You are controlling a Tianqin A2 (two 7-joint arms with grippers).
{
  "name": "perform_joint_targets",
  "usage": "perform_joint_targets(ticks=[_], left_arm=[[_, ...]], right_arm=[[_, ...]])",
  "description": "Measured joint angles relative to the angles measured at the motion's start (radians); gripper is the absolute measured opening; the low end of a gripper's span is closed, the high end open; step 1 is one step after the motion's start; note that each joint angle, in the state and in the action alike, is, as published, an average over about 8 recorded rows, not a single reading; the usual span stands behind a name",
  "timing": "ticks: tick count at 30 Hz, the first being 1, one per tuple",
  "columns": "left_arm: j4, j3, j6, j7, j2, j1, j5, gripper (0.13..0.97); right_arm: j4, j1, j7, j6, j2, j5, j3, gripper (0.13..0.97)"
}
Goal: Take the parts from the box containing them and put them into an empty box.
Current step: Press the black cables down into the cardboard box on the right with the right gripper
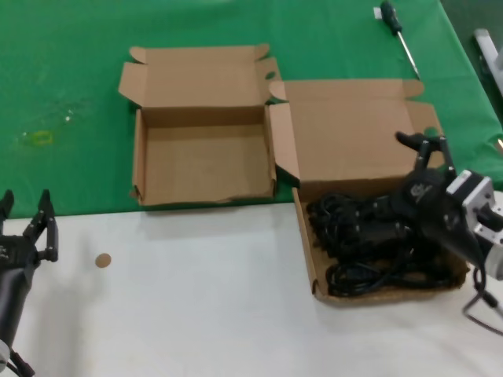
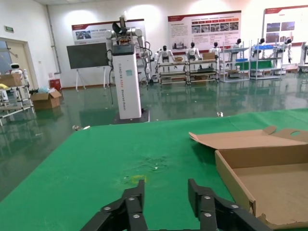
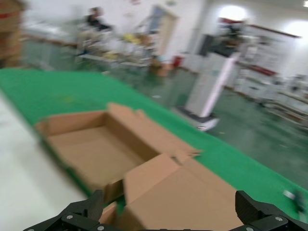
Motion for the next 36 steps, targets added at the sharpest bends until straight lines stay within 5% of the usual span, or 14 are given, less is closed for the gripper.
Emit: perform_joint_targets(ticks=[18, 36], left_arm=[[0.0, 0.0, 0.0, 0.0, 0.0, 0.0, 0.0, 0.179], [0.0, 0.0, 0.0, 0.0, 0.0, 0.0, 0.0, 0.152]], right_arm=[[-0.174, 0.35, -0.196, -0.523, 0.218, -0.038, -0.158, 0.966], [-0.374, 0.585, -0.503, -0.819, 0.246, -0.157, -0.297, 0.966]])
